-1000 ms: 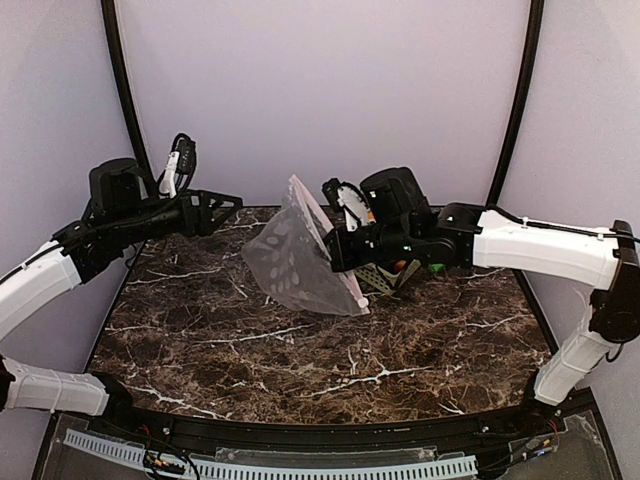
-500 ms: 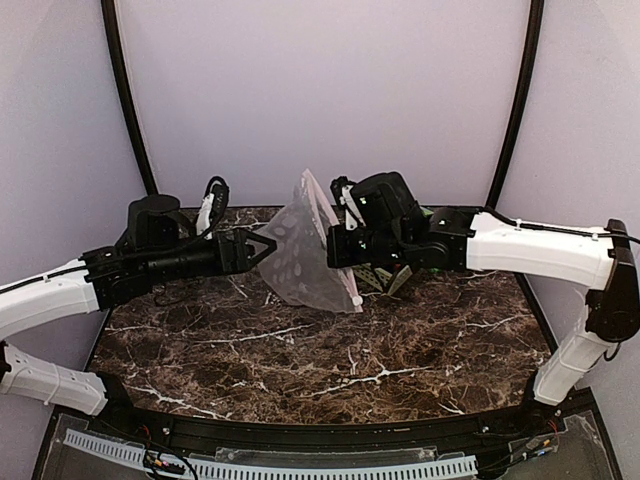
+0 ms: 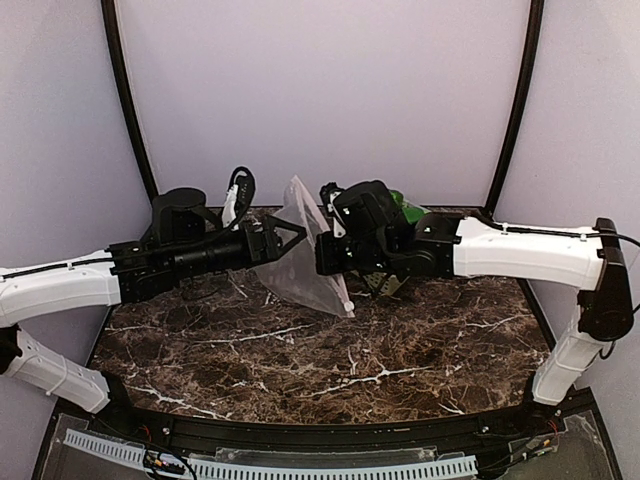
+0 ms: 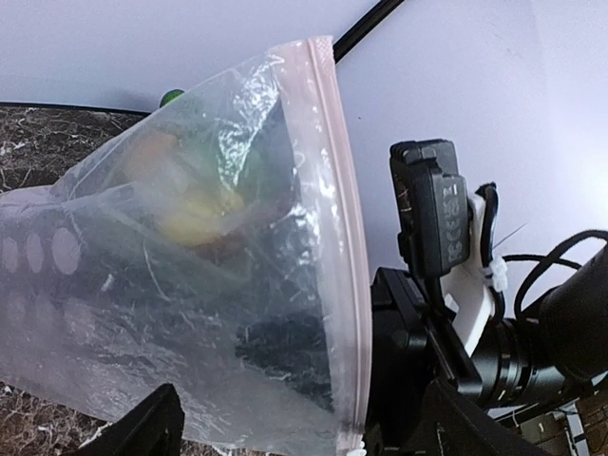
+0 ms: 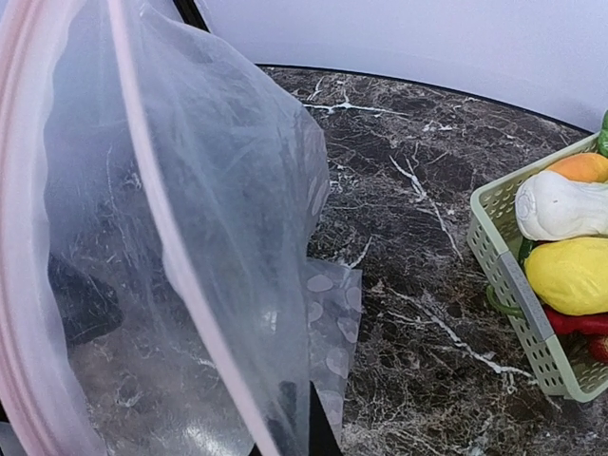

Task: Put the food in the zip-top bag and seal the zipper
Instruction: Open the zipper food storage bag.

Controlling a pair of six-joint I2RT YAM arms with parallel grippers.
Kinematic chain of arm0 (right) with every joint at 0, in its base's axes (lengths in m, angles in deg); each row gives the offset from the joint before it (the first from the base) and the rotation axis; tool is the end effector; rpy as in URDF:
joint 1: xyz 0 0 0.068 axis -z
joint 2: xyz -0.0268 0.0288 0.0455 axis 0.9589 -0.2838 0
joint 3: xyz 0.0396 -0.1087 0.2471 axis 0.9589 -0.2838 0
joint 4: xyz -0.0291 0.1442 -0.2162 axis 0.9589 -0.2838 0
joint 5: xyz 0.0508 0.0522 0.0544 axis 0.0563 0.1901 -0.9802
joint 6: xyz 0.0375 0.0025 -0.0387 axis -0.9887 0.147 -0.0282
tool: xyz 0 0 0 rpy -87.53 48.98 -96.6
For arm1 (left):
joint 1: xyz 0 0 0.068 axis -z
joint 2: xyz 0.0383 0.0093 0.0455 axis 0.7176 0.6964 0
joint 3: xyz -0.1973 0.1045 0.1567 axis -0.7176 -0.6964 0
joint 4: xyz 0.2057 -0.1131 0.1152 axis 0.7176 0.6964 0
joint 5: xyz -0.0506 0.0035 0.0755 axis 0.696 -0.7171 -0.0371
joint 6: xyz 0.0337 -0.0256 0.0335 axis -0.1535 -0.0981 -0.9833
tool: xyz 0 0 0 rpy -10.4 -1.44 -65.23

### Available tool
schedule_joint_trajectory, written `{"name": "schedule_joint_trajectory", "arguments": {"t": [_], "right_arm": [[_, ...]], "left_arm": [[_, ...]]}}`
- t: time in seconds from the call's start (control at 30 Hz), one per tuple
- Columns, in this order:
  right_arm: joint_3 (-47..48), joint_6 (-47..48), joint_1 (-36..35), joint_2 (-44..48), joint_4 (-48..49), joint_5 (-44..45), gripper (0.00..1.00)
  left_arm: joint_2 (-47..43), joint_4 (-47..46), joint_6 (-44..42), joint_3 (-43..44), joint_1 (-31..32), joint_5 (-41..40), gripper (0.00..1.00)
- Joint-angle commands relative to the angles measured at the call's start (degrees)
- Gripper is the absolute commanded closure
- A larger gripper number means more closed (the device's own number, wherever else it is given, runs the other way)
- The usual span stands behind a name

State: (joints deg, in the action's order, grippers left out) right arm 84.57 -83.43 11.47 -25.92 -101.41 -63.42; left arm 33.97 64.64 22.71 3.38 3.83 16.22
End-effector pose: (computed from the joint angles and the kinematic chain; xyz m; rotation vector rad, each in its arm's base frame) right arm 0.1922 0.3381 0.3189 -0.3835 2.1181 0.6363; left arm 0.1860 -0.2248 0.3330 0.2041 1.8625 -1.2519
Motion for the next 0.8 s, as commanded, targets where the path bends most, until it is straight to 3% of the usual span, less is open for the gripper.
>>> {"name": "schedule_joint_trajectory", "arguments": {"t": [0.0, 0.37, 0.77], "right_arm": [[2.40, 0.19, -1.42, -1.26, -0.46, 3.01, 1.00], [4.49, 1.08, -3.86, -2.69, -2.49, 8.26, 1.00], [8.15, -3.84, -4.83, -4.57, -10.76, 17.10, 1.00]], "left_arm": [[1.57, -1.19, -0.21, 3.17, 0.22, -2.17, 0.11], [5.50, 2.74, -2.19, 6.15, 0.22, -6.36, 0.10], [4.46, 8.06, -4.36, 5.09, 0.22, -10.30, 0.46]]}}
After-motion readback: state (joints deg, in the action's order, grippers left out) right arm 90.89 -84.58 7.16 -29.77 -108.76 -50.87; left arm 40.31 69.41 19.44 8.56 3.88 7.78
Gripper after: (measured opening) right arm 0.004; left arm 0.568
